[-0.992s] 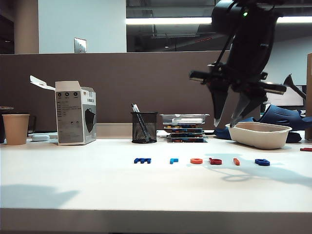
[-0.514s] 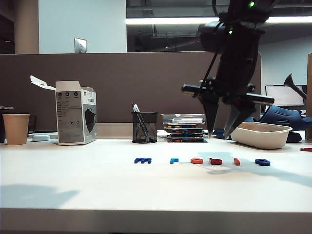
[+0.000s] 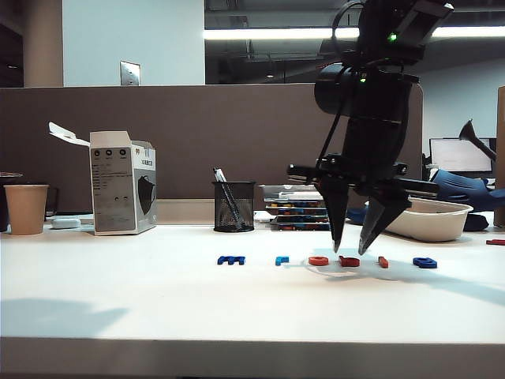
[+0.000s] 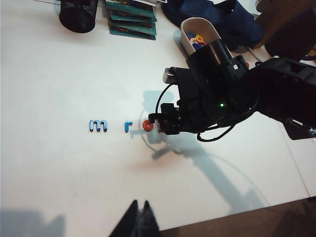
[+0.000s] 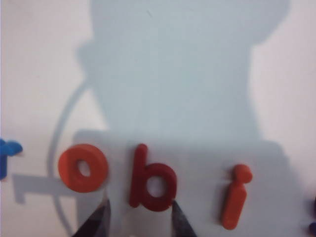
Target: Select the appropriate letters from the row of letter magnets placed on the table to arrange into the word "big".
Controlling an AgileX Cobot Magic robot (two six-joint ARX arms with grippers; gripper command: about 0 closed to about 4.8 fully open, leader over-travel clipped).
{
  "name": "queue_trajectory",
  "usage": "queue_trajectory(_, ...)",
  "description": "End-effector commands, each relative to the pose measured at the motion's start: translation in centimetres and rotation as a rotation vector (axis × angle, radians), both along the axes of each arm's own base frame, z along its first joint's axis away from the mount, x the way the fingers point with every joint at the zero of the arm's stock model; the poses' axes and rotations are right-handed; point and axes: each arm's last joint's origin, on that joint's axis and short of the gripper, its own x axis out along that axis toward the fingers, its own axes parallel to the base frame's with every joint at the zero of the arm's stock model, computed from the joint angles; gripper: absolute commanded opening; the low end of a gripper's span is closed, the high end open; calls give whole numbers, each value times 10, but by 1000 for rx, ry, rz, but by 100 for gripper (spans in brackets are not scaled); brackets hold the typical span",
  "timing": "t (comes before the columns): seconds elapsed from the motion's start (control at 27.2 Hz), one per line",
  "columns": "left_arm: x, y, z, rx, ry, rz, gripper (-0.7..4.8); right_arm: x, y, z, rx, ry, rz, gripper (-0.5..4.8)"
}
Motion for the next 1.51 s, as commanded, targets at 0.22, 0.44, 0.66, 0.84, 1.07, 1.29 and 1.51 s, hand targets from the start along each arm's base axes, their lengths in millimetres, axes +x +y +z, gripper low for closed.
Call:
queue_trajectory(0.22,0,0,2,-12,-8,6,-5,3,1,-5,-9,-3,-7,154)
queue_trajectory(0.44,0,0,1,-11,-8,7,-5,5,2,-6,-3,-17,-7,154)
queue_trajectory(0.66,0,0,2,-12,-8,7,-5,5,2,-8,-9,-16,-9,154)
queue_trajectory(0.84,0,0,2,-12,-8,7,-5,7,3,-15,-26,-6,-13,154)
queue_trajectory(1.07,0,0,1,-11,-8,7,-5,6,5,-20,-37,18,-6,154)
queue_trajectory(1.29,0,0,2,-12,-8,7,-5,2,12,-21,-43,24,14,154)
queue_trajectory(1.51,0,0,2,-12,-8,7,-5,0,13,-21,-53,36,18,153)
